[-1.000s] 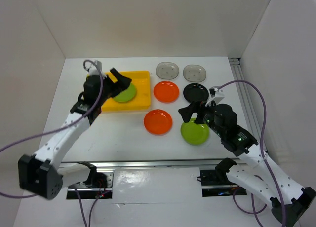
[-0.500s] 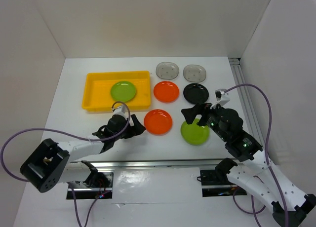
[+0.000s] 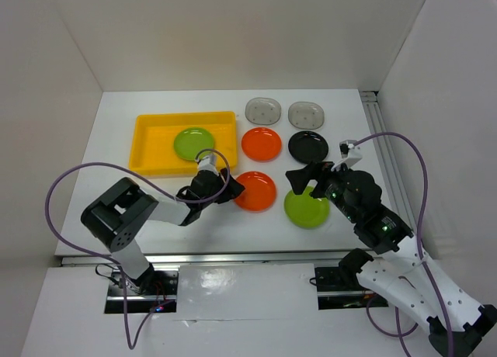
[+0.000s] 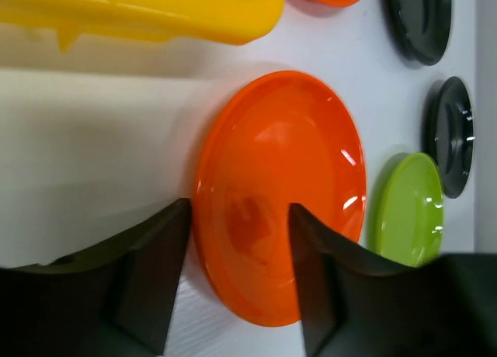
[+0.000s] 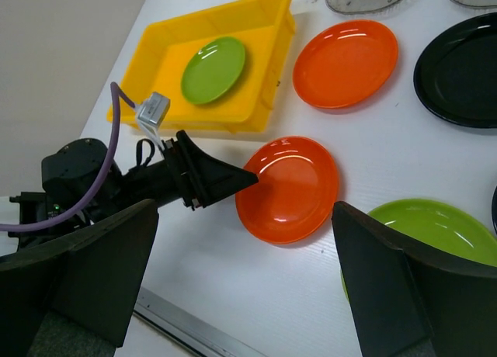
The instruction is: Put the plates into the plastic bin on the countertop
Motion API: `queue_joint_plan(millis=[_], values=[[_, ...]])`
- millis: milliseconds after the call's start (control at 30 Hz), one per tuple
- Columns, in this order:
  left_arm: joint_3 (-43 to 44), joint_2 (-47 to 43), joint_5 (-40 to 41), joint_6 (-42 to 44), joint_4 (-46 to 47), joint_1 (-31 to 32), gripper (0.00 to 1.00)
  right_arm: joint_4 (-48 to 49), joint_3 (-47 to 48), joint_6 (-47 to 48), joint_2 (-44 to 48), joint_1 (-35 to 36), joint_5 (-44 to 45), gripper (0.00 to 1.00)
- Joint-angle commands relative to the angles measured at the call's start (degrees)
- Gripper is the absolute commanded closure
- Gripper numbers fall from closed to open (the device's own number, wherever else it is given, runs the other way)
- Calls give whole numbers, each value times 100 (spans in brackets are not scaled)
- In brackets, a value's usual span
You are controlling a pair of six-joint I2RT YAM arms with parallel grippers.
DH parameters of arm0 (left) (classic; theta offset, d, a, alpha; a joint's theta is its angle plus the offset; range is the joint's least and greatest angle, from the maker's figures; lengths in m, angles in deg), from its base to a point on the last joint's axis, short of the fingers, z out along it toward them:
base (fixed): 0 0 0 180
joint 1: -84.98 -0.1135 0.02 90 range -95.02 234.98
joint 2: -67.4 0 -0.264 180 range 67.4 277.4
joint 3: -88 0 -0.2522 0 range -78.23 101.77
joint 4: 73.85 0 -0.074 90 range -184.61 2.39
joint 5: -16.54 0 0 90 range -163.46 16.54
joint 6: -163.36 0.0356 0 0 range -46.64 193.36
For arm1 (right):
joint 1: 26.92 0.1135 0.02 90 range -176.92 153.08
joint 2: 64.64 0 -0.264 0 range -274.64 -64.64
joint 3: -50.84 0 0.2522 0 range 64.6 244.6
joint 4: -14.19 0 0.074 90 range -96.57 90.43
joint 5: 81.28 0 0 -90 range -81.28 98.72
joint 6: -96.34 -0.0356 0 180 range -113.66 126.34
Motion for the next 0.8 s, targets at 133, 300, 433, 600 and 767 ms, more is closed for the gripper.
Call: queue_joint_plan(millis=[133, 300, 433, 600, 767], values=[[-79, 333, 140, -131, -977, 66, 69, 53, 16, -70, 110, 40, 130, 0], [323, 386, -210, -79, -1361, 66, 100, 53, 16, -123, 110, 40, 130, 0], [579, -622, -318, -131, -2309, 294, 100, -61, 69, -123, 172, 40, 192, 0], [2323, -1345, 33, 53, -4656, 138, 100, -61, 121, -123, 242, 40, 253, 0], [3259, -1398, -177, 176, -5239, -958, 100, 44, 121, -175, 190, 40, 253, 0]])
